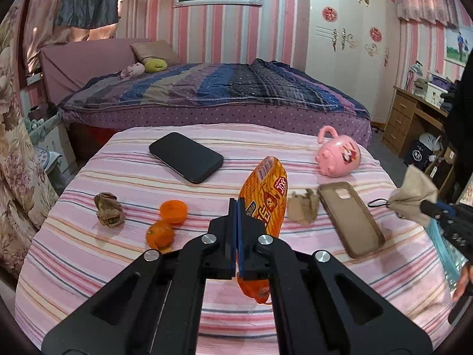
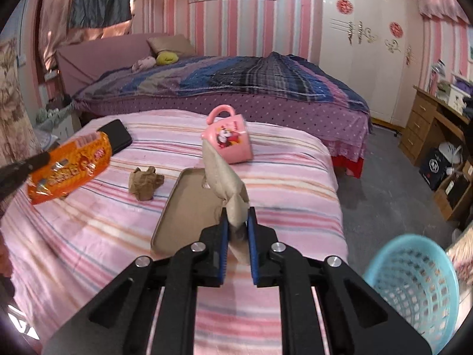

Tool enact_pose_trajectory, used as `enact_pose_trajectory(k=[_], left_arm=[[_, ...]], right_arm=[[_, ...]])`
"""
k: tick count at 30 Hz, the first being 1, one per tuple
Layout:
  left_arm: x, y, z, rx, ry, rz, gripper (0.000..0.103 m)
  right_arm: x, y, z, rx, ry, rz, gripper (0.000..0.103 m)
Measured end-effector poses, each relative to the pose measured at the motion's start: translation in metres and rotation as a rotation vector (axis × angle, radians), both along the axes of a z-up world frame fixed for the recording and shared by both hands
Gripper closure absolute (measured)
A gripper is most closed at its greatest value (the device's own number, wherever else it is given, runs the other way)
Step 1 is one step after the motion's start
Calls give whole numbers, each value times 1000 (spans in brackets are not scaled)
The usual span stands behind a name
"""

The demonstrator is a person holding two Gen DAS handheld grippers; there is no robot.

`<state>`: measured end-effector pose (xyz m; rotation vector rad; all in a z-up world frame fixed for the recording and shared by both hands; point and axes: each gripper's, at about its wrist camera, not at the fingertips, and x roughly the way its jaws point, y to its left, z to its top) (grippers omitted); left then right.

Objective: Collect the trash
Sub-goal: 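Carry the wrapper and cloth to the blue basket and release both tools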

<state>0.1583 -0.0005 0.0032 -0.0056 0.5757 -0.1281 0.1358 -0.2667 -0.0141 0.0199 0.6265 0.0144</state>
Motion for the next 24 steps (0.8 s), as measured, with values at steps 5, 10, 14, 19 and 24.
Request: enact_pose_trajectory(k=[5,10,14,19,24], left_arm=[[-14,-16,-1,-7,0,-31,103],[-29,-36,1,11,-21,-64,103],[-35,-58,4,17,-37,-80,103],[-40,-90,12,6,-57,-115,103],[-50,-132,23,15,-82,-179,103]], right_arm=[[-24,-21,-3,24,-32,-31,91],[-31,-41,-3,41,-43,-40,91],[-41,-63,3,43,-79,-74,91],[-55,-93,10,6,-89,-135,91],[-70,-132,14,29,-106,-210,91]])
